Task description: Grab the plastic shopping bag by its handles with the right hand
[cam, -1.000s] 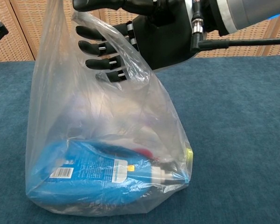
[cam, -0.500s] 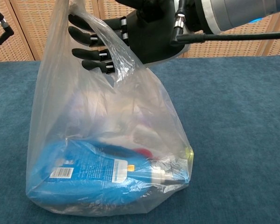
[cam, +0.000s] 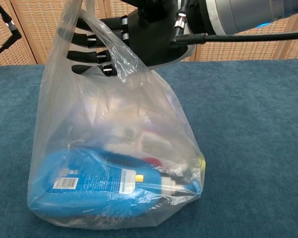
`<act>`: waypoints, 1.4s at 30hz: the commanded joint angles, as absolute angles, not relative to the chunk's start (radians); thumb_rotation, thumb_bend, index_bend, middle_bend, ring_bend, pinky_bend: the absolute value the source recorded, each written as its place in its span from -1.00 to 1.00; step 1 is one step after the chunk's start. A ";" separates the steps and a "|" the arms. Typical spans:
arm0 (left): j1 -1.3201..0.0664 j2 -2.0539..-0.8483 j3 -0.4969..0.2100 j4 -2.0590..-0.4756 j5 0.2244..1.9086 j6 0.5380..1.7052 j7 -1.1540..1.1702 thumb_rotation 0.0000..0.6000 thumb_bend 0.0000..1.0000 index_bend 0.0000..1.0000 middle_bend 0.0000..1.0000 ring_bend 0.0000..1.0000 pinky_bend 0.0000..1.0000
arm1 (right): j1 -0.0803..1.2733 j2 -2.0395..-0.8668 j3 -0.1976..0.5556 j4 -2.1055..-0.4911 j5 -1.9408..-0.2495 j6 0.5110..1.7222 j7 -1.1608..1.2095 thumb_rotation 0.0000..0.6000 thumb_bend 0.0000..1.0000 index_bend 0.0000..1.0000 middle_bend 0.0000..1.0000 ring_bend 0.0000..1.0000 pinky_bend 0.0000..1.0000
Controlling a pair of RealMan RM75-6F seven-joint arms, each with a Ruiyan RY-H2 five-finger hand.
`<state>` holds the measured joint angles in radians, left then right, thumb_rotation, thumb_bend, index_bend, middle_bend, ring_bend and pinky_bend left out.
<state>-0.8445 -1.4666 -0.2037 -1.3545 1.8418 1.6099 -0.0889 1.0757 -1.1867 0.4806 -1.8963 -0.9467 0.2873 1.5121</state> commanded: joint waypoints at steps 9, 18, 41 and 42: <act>-0.850 -1.478 -0.213 -1.369 1.817 1.587 -0.087 1.00 -0.61 -0.91 -1.00 -1.00 -1.00 | 1.005 -1.245 0.559 -1.879 -0.932 0.249 1.438 1.00 -0.53 -0.27 -0.17 -0.36 -0.35; -0.847 -1.480 -0.215 -1.362 1.810 1.584 -0.091 1.00 -0.61 -0.91 -1.00 -1.00 -1.00 | 0.979 -1.278 0.587 -1.859 -0.909 0.242 1.380 1.00 -0.53 -0.26 -0.17 -0.37 -0.54; -0.845 -1.485 -0.222 -1.359 1.781 1.566 -0.121 1.00 -0.61 -0.90 -1.00 -1.00 -1.00 | 0.907 -1.364 0.657 -1.831 -0.841 0.250 1.246 1.00 -0.53 -0.32 -0.25 -0.44 -0.58; -0.846 -1.485 -0.222 -1.359 1.780 1.564 -0.120 1.00 -0.61 -0.90 -1.00 -1.00 -1.00 | 0.905 -1.370 0.659 -1.829 -0.841 0.254 1.241 1.00 -0.53 -0.32 -0.25 -0.44 -0.59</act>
